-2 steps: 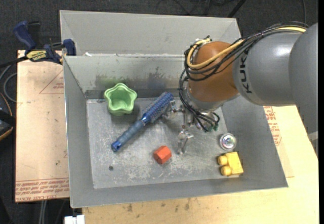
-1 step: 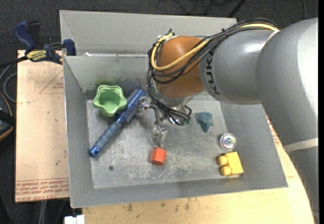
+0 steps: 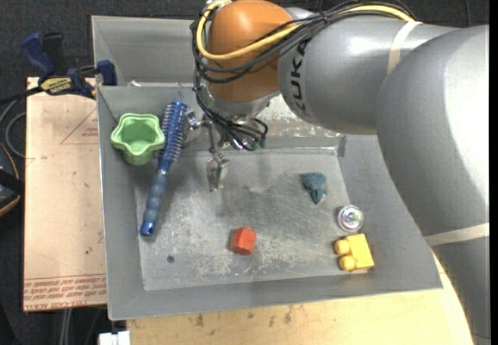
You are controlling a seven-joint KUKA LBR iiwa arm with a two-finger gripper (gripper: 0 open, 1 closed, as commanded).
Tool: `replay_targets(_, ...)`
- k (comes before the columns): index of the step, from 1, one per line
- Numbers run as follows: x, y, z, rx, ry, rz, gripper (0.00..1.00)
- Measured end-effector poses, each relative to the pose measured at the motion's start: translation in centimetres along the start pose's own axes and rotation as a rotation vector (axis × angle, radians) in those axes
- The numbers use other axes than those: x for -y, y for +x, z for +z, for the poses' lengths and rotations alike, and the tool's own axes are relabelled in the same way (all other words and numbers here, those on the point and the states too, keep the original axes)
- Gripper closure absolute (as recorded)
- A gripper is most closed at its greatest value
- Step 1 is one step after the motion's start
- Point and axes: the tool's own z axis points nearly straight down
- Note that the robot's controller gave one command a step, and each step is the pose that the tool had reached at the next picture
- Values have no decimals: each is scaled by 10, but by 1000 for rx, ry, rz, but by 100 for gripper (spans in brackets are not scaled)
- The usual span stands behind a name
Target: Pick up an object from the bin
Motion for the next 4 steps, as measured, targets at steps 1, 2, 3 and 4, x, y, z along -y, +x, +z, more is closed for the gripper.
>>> replay_targets(1,-63,15,-33,-4,-5,-144,0)
replay_targets(2,-64,3,5,-8,-4,-223,0)
replay_targets(3,-75,36,57,1,-4,-530,0)
replay_targets(4,-75,34,54,6,-2,-530,100)
